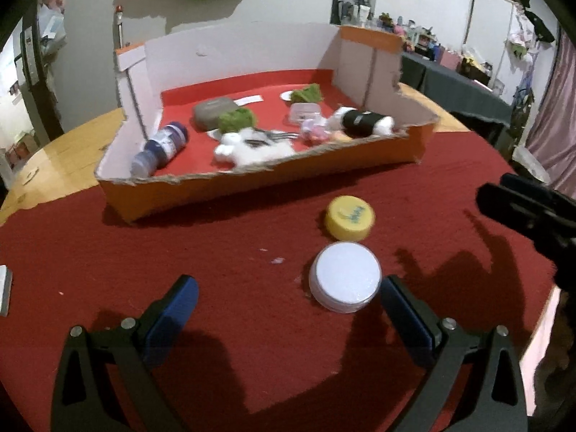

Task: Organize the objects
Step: 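Move both tools over the yellow lid and white round lid, then grasp the white round lid with the left tool while the right tool grasps the yellow lid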

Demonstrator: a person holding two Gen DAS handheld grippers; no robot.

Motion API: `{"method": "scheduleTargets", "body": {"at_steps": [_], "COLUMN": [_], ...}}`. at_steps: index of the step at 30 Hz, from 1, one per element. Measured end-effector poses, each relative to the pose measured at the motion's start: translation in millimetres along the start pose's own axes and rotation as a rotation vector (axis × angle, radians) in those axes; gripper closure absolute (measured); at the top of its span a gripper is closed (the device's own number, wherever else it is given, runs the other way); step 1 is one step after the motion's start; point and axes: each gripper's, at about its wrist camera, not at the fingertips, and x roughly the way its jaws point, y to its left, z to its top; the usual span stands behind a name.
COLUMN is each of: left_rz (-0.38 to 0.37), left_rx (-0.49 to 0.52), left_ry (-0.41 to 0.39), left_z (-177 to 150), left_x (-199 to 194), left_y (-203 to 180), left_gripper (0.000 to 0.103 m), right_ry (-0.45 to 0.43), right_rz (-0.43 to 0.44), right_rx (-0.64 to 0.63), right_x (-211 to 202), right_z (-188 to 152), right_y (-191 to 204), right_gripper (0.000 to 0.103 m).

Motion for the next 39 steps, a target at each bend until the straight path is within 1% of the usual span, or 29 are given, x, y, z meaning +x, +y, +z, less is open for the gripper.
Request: {"method": "scheduleTargets", "body": {"at_steps": [6,8,10,12,16,19,21,23,25,28,30,32,36,38,39], "left_rz": [0.065,0.055,0.025,0.005,-0.022,-0.043,-0.051,-0.061,-0.065,-0.068,-0.080,-0.093,-0.107,-0.118,-0.125], "left_rx": [-0.041,-0.042,-0.037,-0.028,0.001,0.027,0.042,0.057,0.069,0.095,0.110,0.125,0.146,0.155,0.161], "left_ry": [0.003,0.006,0.005,0.000,-0.006,-0.019,-0.017,-0.002,0.005,-0.001,-0.003,-0.006,-0.008,-0.010,-0.009], "left_z": [5.9,6.7,6.4,5.9,4.5,6.9,9.6,11.0,11.1,11.8,13.2,14.8,17.2,18.6,19.1], "left_x": [1.3,1.1,-0.6,-2.4,-5.6,-6.9,-5.2,-1.3,1.4,2.2,2.6,3.2,5.0,5.5,5.8], "left_y": [39.8,48.0,52.7,52.9,51.4,49.3,47.8,46.8,45.9,44.6,43.9,42.8,39.9,38.4,37.7], "left_gripper": [0.000,0.001,0.001,0.001,0.001,0.003,0.006,0.012,0.015,0.018,0.023,0.029,0.036,0.044,0.046], "right_ry": [0.023,0.039,0.057,0.074,0.091,0.115,0.129,0.135,0.141,0.162,0.172,0.178,0.190,0.189,0.189], "right_rz": [0.043,0.055,0.077,0.098,0.090,0.117,0.118,0.107,0.100,0.110,0.110,0.110,0.106,0.108,0.110], "right_rx": [-0.050,-0.071,-0.086,-0.109,-0.167,-0.176,-0.191,-0.216,-0.230,-0.249,-0.268,-0.289,-0.317,-0.329,-0.338], "right_x": [8.7,14.5,19.5,23.7,28.1,32.0,35.9,40.1,44.1,51.8,55.9,60.0,67.4,69.1,69.9], "right_z": [3.4,2.9,2.5,2.2,-0.8,-4.1,-4.4,-3.6,-2.5,-1.7,-0.9,0.4,2.6,3.8,4.5], "right_y": [7.4,11.4,15.0,20.4,31.6,37.5,42.4,48.0,51.8,57.4,61.1,65.0,70.4,72.5,74.0], "right_gripper": [0.016,0.016,0.016,0.017,0.017,0.018,0.019,0.022,0.024,0.028,0.030,0.035,0.040,0.043,0.044]}}
